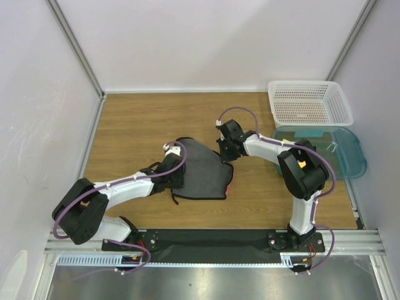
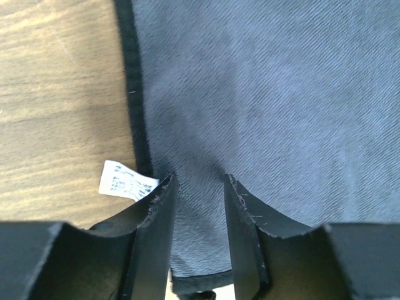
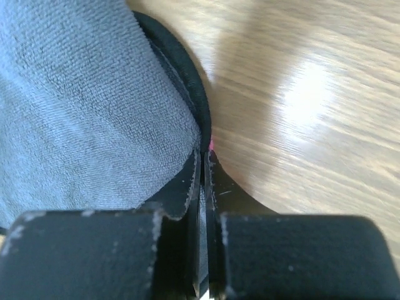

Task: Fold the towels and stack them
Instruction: Flatten out the crumpled towel

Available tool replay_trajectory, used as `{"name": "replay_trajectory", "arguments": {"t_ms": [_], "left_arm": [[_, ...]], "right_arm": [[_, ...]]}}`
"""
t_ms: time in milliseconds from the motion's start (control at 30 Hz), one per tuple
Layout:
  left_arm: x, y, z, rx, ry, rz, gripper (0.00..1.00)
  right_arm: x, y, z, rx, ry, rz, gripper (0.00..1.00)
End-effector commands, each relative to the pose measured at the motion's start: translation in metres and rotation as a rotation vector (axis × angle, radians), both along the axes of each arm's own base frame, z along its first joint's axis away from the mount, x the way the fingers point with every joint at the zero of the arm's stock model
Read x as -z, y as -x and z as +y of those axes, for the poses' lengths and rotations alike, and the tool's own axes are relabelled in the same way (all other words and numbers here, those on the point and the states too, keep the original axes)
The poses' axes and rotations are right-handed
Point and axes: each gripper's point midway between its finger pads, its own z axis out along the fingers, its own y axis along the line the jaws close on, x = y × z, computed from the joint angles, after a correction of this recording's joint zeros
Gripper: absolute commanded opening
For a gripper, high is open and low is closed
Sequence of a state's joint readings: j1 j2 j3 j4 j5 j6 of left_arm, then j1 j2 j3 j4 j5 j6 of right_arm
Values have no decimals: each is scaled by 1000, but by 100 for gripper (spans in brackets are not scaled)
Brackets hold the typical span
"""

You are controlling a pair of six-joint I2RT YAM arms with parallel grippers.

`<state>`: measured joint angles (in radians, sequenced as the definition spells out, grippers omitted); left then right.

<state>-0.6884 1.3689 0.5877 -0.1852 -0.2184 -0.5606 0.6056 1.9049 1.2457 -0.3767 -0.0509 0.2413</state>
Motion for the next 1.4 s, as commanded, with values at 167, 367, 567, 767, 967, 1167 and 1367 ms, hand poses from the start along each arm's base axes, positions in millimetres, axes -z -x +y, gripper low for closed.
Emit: {"name": "replay_trajectory", "arguments": {"t_ms": [167, 367, 567, 767, 967, 1167, 1367], "left_arm": [[22, 37, 28, -35, -105, 130, 41], [29, 44, 36, -44, -148, 147, 40], [27, 43, 37, -48, -150, 137, 40], [28, 42, 35, -43, -142, 134, 40], [29, 42, 33, -36, -144, 137, 40], [29, 42, 33, -34, -142, 136, 39], [27, 43, 35, -39, -141, 130, 39]], "right_arm": [[-47, -11, -9, 108, -76, -132, 48], [-52, -21, -7, 109, -92, -182, 48], [-33, -26, -4, 108, -53, -161, 42], [-26, -28, -2, 98, -31, -158, 41], [-22, -23, 2, 76, -37, -137, 39], [-10, -13, 15, 11, -58, -94, 41], [-3, -13, 19, -8, -34, -82, 30]]}}
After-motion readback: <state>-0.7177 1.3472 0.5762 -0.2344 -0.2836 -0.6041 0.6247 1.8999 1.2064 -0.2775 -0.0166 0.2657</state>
